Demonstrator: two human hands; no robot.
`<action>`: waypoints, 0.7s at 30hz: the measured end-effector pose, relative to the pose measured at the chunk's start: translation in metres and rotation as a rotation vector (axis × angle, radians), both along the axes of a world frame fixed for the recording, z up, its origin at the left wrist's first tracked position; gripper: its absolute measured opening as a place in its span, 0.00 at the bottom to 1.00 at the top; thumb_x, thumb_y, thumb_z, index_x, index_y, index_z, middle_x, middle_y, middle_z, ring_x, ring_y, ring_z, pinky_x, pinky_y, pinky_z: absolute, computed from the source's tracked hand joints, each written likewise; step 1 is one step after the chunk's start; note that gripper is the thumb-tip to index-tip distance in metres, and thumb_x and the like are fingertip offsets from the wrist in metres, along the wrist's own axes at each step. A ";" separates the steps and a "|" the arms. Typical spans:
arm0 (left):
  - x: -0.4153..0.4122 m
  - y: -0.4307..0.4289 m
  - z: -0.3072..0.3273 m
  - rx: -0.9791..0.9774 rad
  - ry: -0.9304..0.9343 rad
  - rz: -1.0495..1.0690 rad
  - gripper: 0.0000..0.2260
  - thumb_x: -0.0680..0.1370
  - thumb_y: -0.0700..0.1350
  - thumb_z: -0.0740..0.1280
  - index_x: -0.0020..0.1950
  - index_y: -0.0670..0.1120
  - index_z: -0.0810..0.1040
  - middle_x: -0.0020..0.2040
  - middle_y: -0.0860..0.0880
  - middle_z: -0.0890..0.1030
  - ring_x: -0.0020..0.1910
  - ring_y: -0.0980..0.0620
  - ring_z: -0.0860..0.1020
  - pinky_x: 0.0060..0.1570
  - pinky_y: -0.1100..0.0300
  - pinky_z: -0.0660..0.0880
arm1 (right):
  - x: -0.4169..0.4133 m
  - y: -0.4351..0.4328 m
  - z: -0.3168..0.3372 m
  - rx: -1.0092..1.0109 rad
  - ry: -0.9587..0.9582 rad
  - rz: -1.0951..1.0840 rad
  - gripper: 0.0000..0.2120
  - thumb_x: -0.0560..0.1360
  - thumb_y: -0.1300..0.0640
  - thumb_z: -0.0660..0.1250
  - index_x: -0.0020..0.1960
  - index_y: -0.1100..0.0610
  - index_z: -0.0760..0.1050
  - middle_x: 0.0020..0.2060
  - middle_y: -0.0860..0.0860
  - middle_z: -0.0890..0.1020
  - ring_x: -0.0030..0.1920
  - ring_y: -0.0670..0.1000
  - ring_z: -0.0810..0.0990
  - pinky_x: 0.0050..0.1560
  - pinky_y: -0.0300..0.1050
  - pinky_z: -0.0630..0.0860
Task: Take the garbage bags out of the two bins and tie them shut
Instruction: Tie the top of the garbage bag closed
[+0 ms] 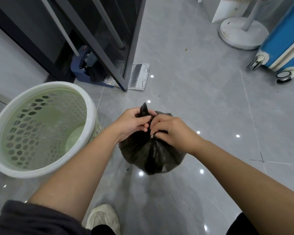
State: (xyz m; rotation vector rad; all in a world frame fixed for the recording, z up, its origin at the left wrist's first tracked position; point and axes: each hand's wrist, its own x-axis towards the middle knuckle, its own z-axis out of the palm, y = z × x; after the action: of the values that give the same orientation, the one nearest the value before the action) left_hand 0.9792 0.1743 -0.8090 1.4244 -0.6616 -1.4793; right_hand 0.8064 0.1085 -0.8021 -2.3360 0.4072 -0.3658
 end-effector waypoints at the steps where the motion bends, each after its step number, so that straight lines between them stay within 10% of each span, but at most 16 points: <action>1: 0.001 0.001 -0.002 0.008 -0.066 -0.020 0.10 0.78 0.31 0.62 0.47 0.43 0.81 0.34 0.48 0.78 0.30 0.56 0.75 0.32 0.65 0.76 | -0.001 -0.001 -0.002 0.050 -0.020 -0.055 0.05 0.71 0.65 0.70 0.42 0.57 0.83 0.47 0.48 0.81 0.52 0.40 0.76 0.60 0.31 0.68; 5: 0.004 0.004 -0.006 0.021 -0.536 -0.180 0.15 0.77 0.29 0.60 0.44 0.46 0.80 0.42 0.44 0.78 0.33 0.49 0.78 0.42 0.56 0.80 | -0.003 -0.007 -0.008 0.194 -0.041 -0.241 0.06 0.70 0.66 0.71 0.42 0.56 0.84 0.46 0.46 0.80 0.49 0.41 0.78 0.54 0.30 0.70; 10: -0.002 0.012 -0.005 -0.064 -0.729 -0.315 0.20 0.73 0.44 0.72 0.63 0.52 0.73 0.52 0.53 0.77 0.51 0.58 0.77 0.57 0.64 0.72 | -0.007 -0.011 -0.011 0.241 -0.012 -0.297 0.08 0.70 0.66 0.71 0.40 0.54 0.83 0.44 0.43 0.80 0.48 0.39 0.78 0.53 0.27 0.68; 21: -0.008 0.007 -0.006 -0.166 -0.857 -0.307 0.07 0.77 0.42 0.66 0.39 0.47 0.78 0.32 0.53 0.76 0.33 0.57 0.73 0.37 0.63 0.68 | -0.005 -0.007 -0.010 0.358 -0.024 -0.301 0.07 0.70 0.68 0.70 0.41 0.57 0.82 0.44 0.50 0.82 0.46 0.44 0.80 0.50 0.29 0.72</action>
State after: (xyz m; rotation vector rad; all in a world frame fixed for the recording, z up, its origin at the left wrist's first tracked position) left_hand 0.9715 0.1810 -0.8154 1.8680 -1.5424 -0.9406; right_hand 0.8012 0.1017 -0.8124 -1.9227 0.7518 -0.4247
